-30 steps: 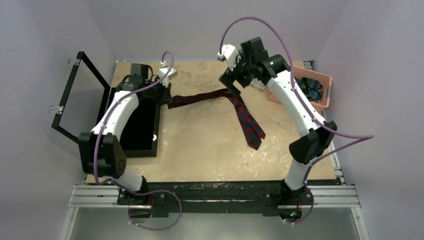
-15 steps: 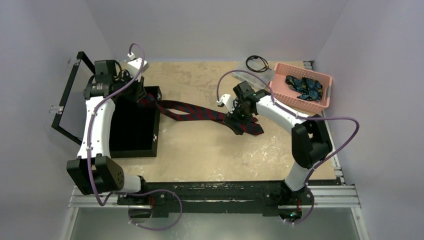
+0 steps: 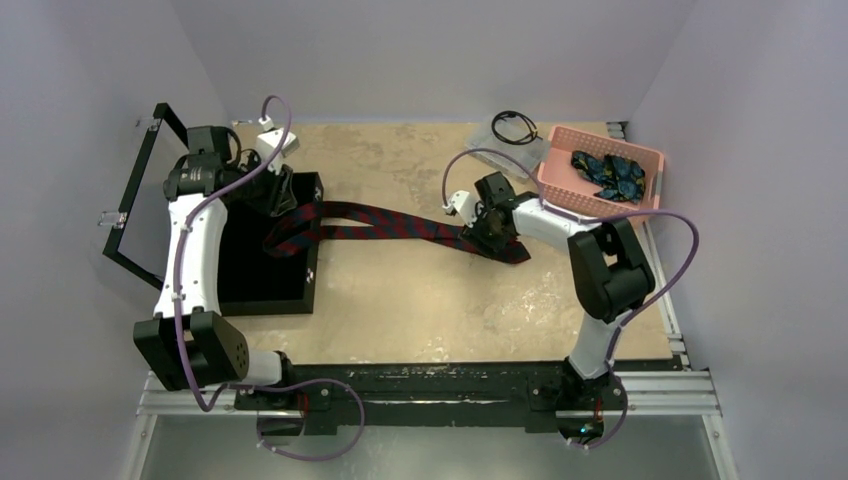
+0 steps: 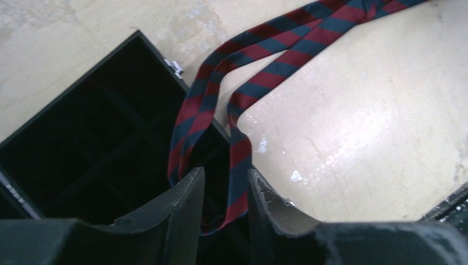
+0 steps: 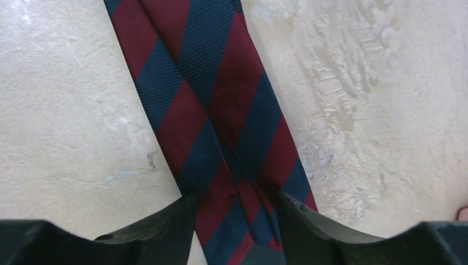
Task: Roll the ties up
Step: Flatten out the tie at the center of the board.
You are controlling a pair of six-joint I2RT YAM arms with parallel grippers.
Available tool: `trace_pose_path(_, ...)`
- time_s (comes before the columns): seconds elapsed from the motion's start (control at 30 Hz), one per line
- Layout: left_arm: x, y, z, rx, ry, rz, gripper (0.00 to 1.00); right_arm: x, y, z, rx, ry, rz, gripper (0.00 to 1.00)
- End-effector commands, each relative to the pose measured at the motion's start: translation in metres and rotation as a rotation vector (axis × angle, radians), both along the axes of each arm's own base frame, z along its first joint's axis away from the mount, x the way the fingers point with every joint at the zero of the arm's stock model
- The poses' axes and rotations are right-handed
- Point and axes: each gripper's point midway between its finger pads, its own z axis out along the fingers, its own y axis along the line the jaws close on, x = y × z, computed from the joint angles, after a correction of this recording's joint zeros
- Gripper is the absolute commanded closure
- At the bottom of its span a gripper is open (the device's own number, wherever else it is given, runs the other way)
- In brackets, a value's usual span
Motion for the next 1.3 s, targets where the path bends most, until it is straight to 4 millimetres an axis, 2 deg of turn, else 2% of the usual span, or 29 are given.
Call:
trace_pose_path(0.0,-0.016,-0.015,-0.010,-0.009,-0.005,-0.159,0.59,-0.001,-0.032,-0.019,-0.059,-0.008,0.001,0.50)
trace_pose_path(0.07,-0.020,-0.015,-0.021,0.026,-0.020,-0.206,0.48,-0.006,-0.049,-0.024,-0.068,0.014,-0.009,0.57)
trace_pose_path(0.13,-0.026,-0.014,-0.033,0.075,-0.036,-0.280,0.30,-0.013,-0.068,-0.028,-0.081,0.037,-0.014,0.64)
trace_pose_path(0.17,-0.030,-0.014,-0.038,0.087,-0.037,-0.310,0.25,-0.017,-0.078,-0.030,-0.091,0.047,-0.015,0.67)
trace_pose_path(0.3,-0.044,-0.024,-0.046,0.080,-0.029,-0.419,0.21,-0.048,-0.119,-0.037,-0.118,0.118,0.001,0.77)
trace_pose_path(0.47,-0.062,-0.048,-0.056,0.096,-0.062,-0.561,0.23,-0.091,-0.181,-0.032,-0.184,0.146,0.044,0.78)
trace_pose_path(0.57,-0.068,-0.062,-0.074,0.204,-0.081,-0.639,0.23,-0.101,-0.221,-0.024,-0.226,0.143,0.034,0.79)
trace_pose_path(0.7,-0.073,-0.098,-0.086,0.239,-0.151,-0.776,0.21,-0.104,-0.260,-0.015,-0.233,0.163,-0.001,0.81)
trace_pose_path(0.8,-0.068,-0.120,-0.090,0.266,-0.224,-0.867,0.21,-0.103,-0.273,-0.013,-0.211,0.170,-0.014,0.82)
trace_pose_path(0.97,-0.045,-0.160,-0.096,0.370,-0.304,-0.999,0.23,-0.107,-0.273,-0.017,-0.197,0.185,-0.011,0.82)
trace_pose_path(1.07,-0.022,-0.179,-0.100,0.420,-0.294,-1.045,0.25,-0.108,-0.272,-0.019,-0.189,0.194,-0.015,0.82)
trace_pose_path(1.2,0.016,-0.194,-0.120,0.514,-0.297,-1.064,0.25,-0.107,-0.273,-0.019,-0.183,0.199,-0.017,0.82)
trace_pose_path(1.27,0.028,-0.197,-0.135,0.583,-0.312,-1.090,0.24,-0.105,-0.274,-0.018,-0.178,0.200,-0.018,0.82)
